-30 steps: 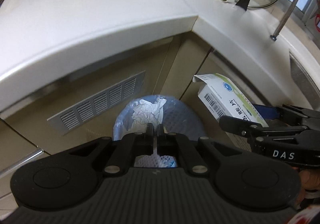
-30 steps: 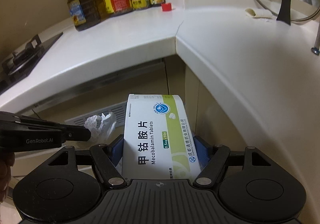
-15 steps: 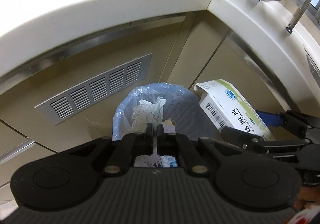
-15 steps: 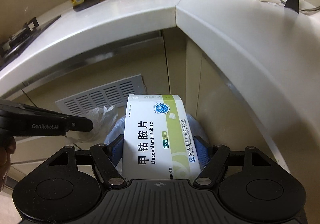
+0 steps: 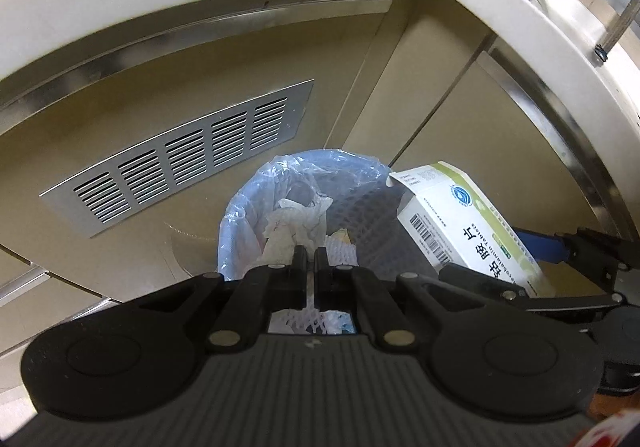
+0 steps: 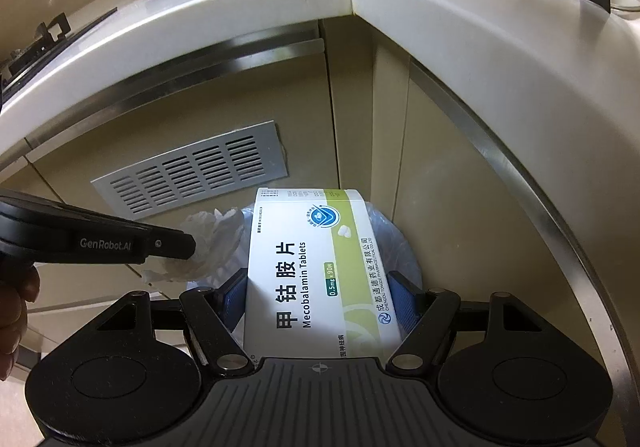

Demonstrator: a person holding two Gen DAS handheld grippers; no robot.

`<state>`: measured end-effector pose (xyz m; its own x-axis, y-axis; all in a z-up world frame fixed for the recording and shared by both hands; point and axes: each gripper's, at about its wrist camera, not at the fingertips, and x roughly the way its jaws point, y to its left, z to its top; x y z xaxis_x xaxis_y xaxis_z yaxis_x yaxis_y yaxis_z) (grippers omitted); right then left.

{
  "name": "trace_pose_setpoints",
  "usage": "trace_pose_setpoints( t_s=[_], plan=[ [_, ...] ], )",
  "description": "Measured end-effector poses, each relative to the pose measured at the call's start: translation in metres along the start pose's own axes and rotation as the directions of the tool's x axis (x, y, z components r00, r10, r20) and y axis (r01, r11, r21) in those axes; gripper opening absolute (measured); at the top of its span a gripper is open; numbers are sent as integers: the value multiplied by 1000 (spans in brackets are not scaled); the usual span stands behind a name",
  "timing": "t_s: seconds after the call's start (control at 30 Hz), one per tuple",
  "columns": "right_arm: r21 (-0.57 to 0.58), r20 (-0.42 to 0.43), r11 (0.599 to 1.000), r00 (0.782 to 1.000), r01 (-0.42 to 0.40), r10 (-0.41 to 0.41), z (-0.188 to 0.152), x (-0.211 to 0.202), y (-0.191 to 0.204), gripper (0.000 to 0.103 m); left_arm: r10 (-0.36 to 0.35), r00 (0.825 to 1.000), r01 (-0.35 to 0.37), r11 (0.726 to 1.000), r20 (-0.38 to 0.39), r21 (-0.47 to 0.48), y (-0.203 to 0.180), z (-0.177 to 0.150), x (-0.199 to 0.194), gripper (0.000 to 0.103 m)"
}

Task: Collect trash
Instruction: 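Carry the tissue and medicine box down over the wastebasket with both tools, then open left tool to drop the tissue while right tool releases the medicine box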

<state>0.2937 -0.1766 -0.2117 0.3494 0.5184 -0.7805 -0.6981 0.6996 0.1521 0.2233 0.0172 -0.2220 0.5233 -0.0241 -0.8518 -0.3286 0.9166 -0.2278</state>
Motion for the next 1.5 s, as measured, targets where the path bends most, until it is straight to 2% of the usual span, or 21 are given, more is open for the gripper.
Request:
trace_pose_setpoints(
  t_s=[0.37, 0.47, 0.5, 1.0, 1.5],
  plan=[
    [3, -15, 1000, 1000, -1, 1, 1, 7, -7, 72, -6, 1000, 6, 1000, 6, -9, -5, 5, 8, 4],
    [8, -20, 1000, 1000, -6, 6, 2, 9, -8, 72, -4, 1000, 4, 1000, 12, -15, -6, 6, 9, 27],
    [10, -21, 1000, 1000, -7, 7, 2, 9, -9, 72, -1, 1000, 1, 1000, 17, -14, -7, 6, 8, 27],
    [15, -13, 1000, 1000, -27, 27, 8, 16, -7, 72, 55, 999, -54, 997, 0, -61, 9, -12, -4, 27],
    [9, 13, 999, 999, -32, 31, 12, 23, 5, 72, 58, 998, -57, 995, 13, -77, 15, -11, -12, 27]
  ],
)
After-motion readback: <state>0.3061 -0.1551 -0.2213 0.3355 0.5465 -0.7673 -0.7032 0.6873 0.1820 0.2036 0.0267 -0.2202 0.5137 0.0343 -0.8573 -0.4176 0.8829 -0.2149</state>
